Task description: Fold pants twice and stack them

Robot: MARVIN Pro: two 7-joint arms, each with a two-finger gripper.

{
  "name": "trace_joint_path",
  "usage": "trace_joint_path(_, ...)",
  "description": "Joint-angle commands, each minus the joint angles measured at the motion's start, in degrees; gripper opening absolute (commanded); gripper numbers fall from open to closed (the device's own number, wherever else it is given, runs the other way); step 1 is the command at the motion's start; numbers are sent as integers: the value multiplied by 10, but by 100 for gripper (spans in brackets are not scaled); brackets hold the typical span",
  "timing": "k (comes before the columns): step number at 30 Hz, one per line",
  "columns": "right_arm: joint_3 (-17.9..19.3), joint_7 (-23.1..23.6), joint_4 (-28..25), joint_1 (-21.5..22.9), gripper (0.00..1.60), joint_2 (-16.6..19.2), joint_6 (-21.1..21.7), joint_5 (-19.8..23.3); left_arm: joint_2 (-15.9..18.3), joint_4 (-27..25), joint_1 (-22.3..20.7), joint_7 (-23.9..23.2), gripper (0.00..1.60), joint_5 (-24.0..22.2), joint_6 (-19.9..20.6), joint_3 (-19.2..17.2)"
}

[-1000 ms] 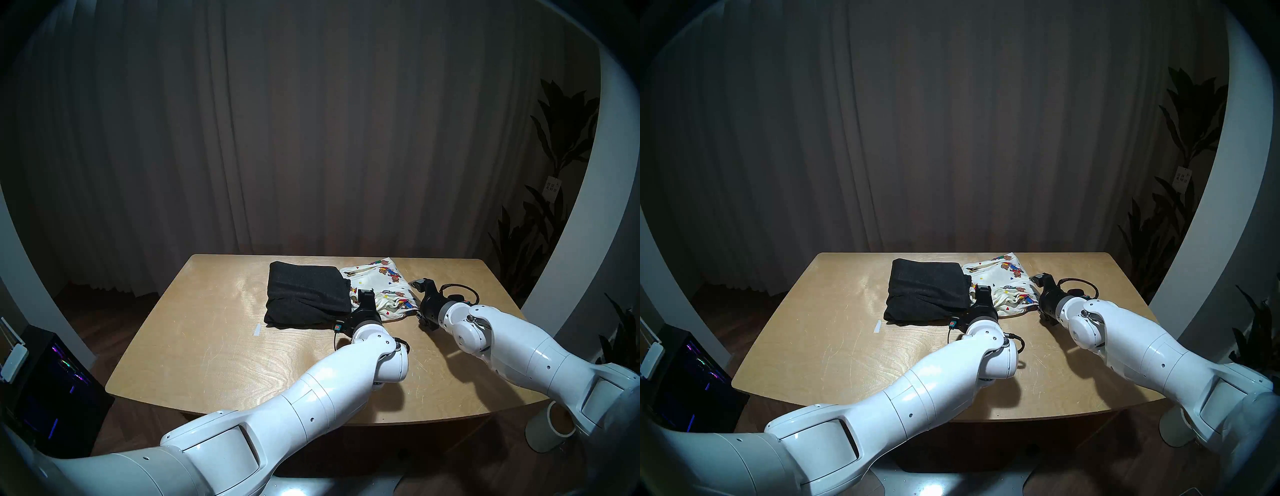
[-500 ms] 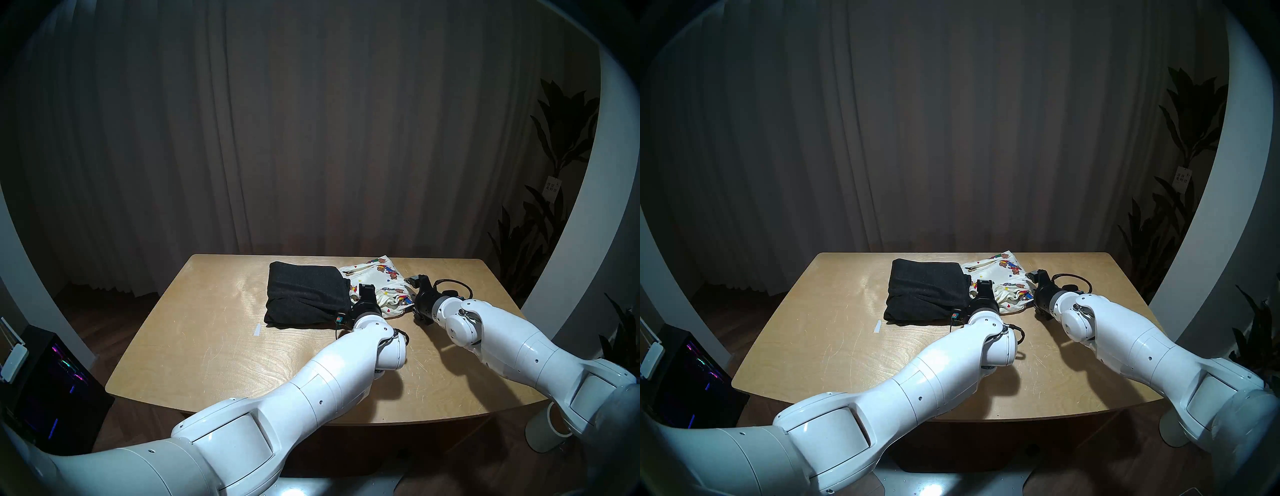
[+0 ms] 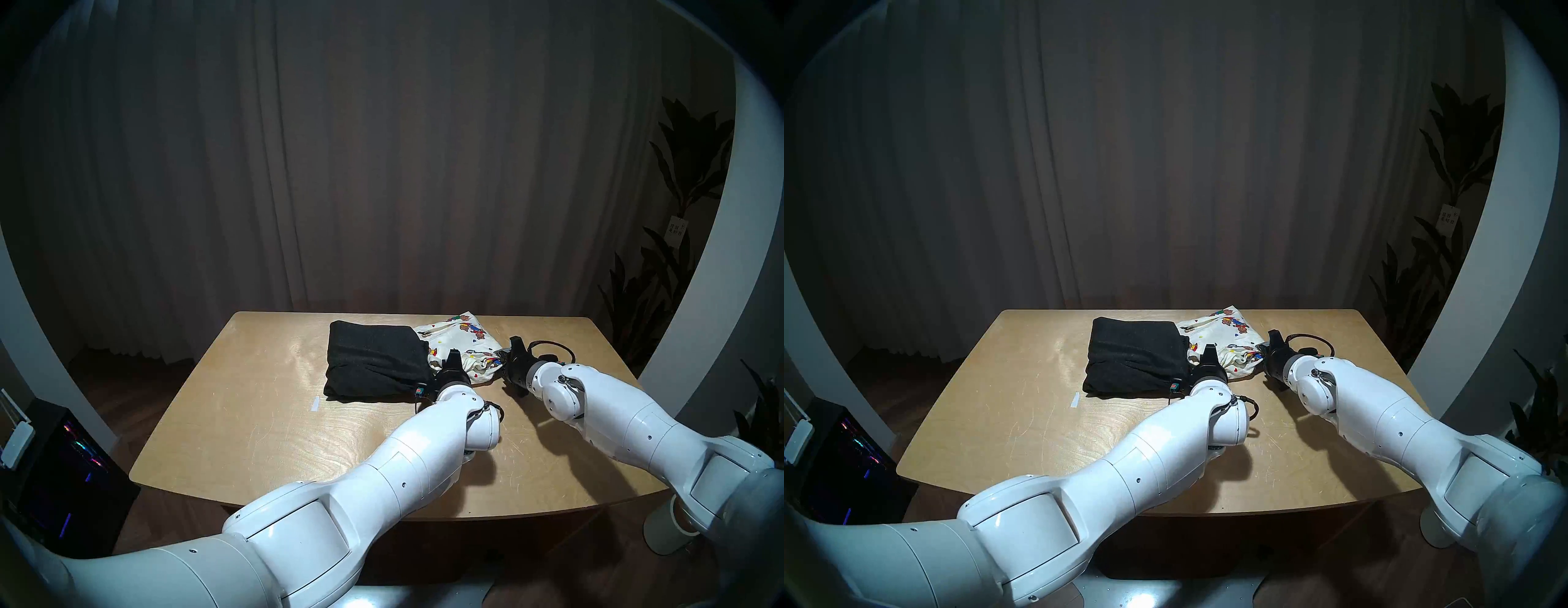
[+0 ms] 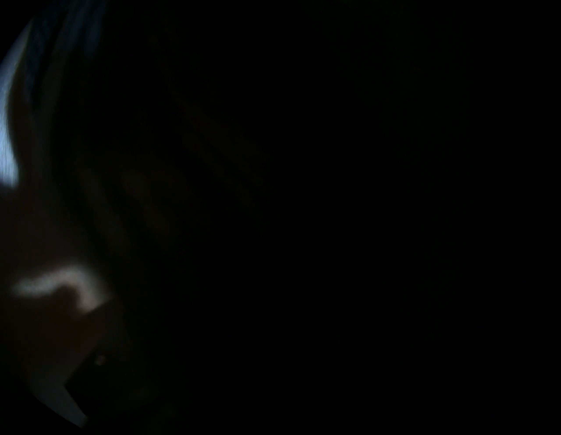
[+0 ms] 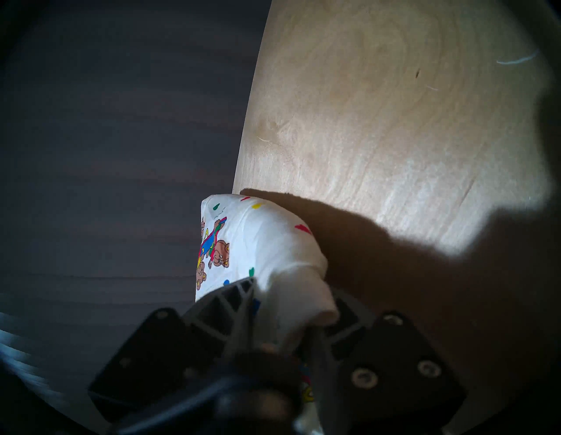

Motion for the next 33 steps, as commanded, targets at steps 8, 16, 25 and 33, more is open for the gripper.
trace_joint_path(8,2,9,0,-32,0,1,3,22,-20,6,-2,-30,0,10,-6,12)
trace_joint_path(16,18,26,-43,-38,0,29,3,48,-17,-25,-11,-61,0,21,-28,13)
trace_joint_path(25,30,44,-77,-41,0,44,1,56,17,-84,5,-83,0,26,-35,9)
trace_joint_path(33,45,54,-96,-34,0,52,-4,65,50,-134,16,-78,0,29,-21,16)
